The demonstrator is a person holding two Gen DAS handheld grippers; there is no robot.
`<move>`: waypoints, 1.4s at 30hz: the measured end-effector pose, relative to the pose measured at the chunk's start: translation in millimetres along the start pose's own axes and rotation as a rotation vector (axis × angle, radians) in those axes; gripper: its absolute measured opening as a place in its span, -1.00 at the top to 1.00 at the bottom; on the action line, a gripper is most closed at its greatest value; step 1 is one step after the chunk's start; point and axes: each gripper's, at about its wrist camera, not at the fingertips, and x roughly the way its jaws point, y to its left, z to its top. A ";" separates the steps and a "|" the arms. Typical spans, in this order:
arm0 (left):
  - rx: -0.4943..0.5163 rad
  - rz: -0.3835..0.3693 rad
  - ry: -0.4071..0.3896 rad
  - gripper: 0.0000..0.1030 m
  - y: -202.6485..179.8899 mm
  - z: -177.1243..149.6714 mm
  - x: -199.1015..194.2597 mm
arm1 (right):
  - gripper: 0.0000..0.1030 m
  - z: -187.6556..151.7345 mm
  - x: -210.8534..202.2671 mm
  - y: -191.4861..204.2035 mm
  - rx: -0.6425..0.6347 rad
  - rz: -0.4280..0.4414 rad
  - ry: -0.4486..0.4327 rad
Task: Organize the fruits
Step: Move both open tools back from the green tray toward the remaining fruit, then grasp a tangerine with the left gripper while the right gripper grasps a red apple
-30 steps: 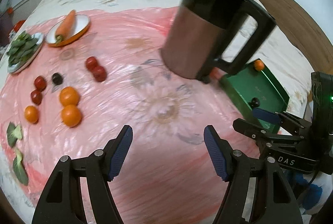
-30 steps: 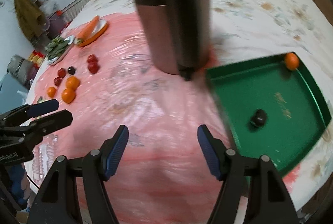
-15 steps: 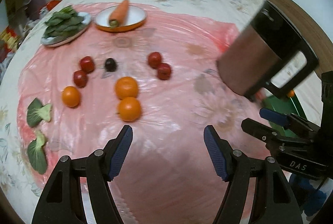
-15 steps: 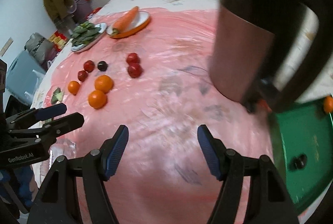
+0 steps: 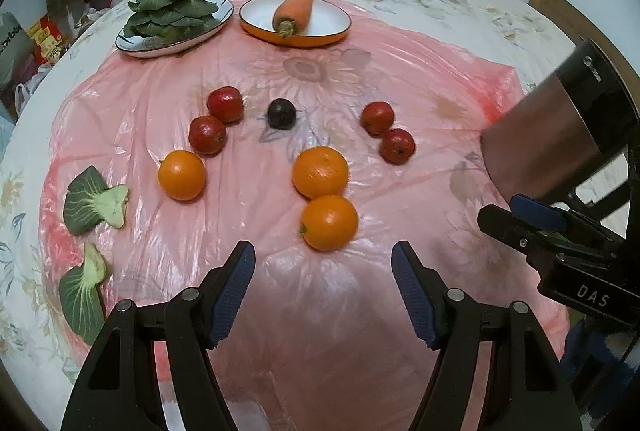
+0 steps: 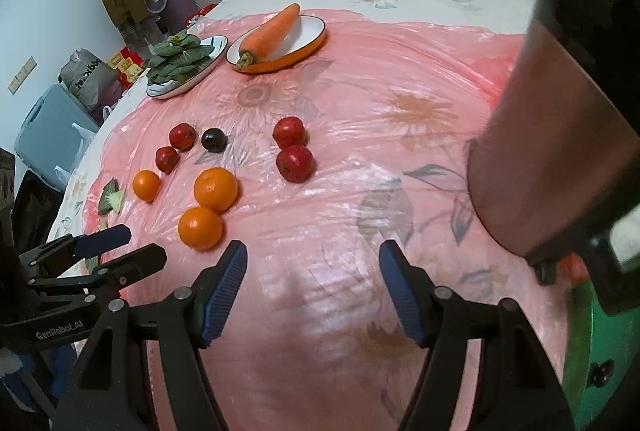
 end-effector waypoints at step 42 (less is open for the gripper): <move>-0.031 -0.066 0.078 0.29 -1.4 9.5 55.3 | 0.34 62.1 107.9 22.7 -0.084 -0.031 0.107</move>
